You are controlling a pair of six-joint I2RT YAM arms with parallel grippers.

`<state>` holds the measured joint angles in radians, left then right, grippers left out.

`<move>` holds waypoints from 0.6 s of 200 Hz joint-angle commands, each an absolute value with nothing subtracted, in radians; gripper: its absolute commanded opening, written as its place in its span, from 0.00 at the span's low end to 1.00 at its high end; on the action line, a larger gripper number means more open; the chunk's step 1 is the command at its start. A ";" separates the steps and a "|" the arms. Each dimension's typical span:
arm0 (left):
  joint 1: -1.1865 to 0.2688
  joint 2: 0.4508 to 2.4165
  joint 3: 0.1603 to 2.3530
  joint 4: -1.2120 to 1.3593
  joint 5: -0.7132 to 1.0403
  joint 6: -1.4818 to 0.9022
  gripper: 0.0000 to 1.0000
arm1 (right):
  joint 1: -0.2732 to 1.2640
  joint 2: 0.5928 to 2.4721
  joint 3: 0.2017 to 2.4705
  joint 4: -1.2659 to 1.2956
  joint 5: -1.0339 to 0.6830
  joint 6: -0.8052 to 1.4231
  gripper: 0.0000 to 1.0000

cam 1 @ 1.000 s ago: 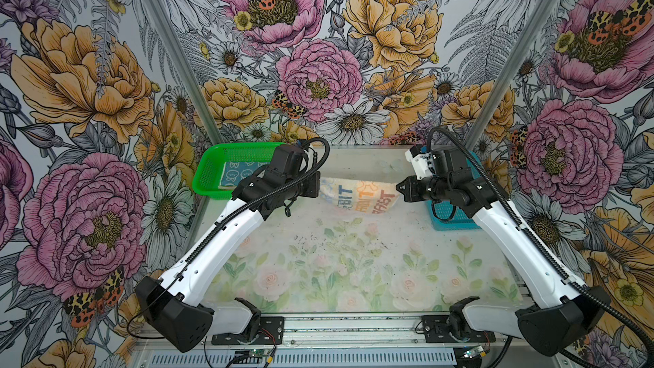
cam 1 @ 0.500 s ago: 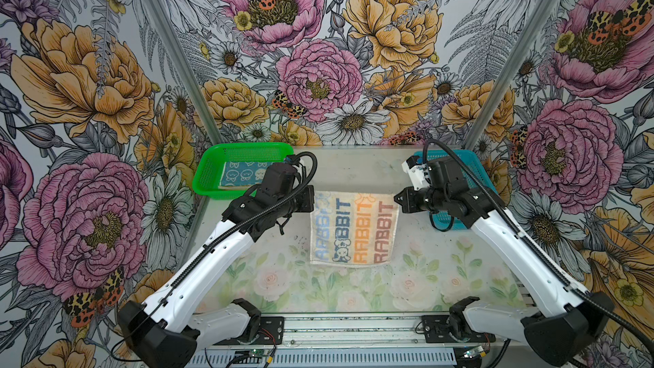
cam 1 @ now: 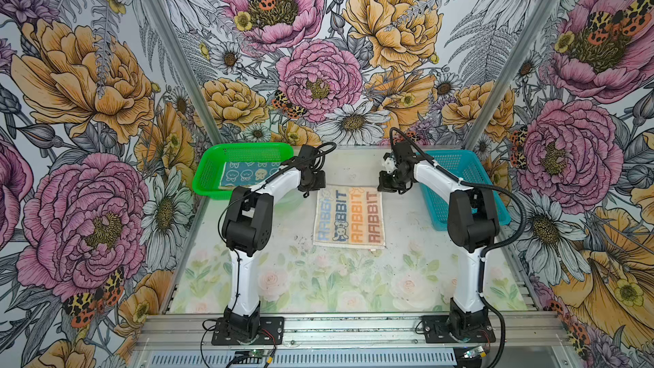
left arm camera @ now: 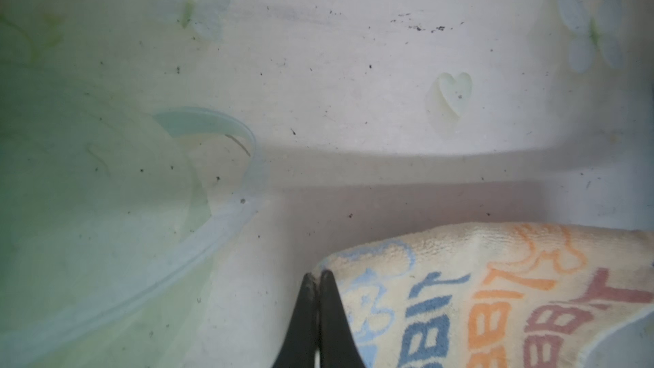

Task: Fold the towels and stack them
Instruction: 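Fold the held far edge over toward the robot with both grippers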

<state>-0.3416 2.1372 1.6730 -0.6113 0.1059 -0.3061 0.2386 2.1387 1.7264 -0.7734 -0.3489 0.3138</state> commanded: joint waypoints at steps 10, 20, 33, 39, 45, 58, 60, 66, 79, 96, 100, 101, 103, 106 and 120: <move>-0.316 2.227 1.795 -0.592 0.131 -0.242 0.00 | 0.215 2.235 1.835 -0.771 -0.341 0.277 0.00; -0.308 2.256 1.820 -0.595 0.133 -0.228 0.00 | 0.208 2.256 1.853 -0.772 -0.331 0.266 0.00; -0.296 2.285 1.851 -0.606 0.149 -0.214 0.00 | 0.199 2.274 1.867 -0.772 -0.330 0.258 0.00; -0.292 2.293 1.860 -0.607 0.158 -0.209 0.00 | 0.194 2.284 1.874 -0.773 -0.334 0.255 0.00; -0.291 2.299 1.863 -0.607 0.164 -0.206 0.00 | 0.190 2.289 1.878 -0.772 -0.342 0.252 0.00; -0.288 2.303 1.863 -0.614 0.170 -0.201 0.00 | 0.186 2.291 1.881 -0.773 -0.351 0.246 0.00; -0.288 2.303 1.863 -0.614 0.171 -0.199 0.00 | 0.187 2.288 1.880 -0.772 -0.352 0.245 0.00; -0.287 2.300 1.857 -0.614 0.173 -0.201 0.00 | 0.186 2.282 1.877 -0.772 -0.354 0.243 0.00; -0.288 2.290 1.842 -0.612 0.180 -0.204 0.00 | 0.187 2.261 1.866 -0.772 -0.365 0.239 0.00; -0.288 2.268 1.820 -0.613 0.185 -0.206 0.00 | 0.191 2.228 1.847 -0.771 -0.381 0.232 0.00; -0.288 2.261 1.813 -0.612 0.182 -0.207 0.00 | 0.194 2.220 1.841 -0.770 -0.382 0.230 0.00; -0.288 2.260 1.811 -0.612 0.182 -0.207 0.00 | 0.195 2.217 1.839 -0.770 -0.382 0.229 0.00; -0.288 2.256 1.807 -0.612 0.180 -0.207 0.00 | 0.196 2.214 1.835 -0.771 -0.381 0.228 0.00; -0.288 2.249 1.802 -0.612 0.178 -0.207 0.00 | 0.199 2.206 1.830 -0.770 -0.381 0.225 0.00; -0.285 2.216 1.772 -0.612 0.171 -0.204 0.00 | 0.207 2.175 1.800 -0.770 -0.379 0.216 0.00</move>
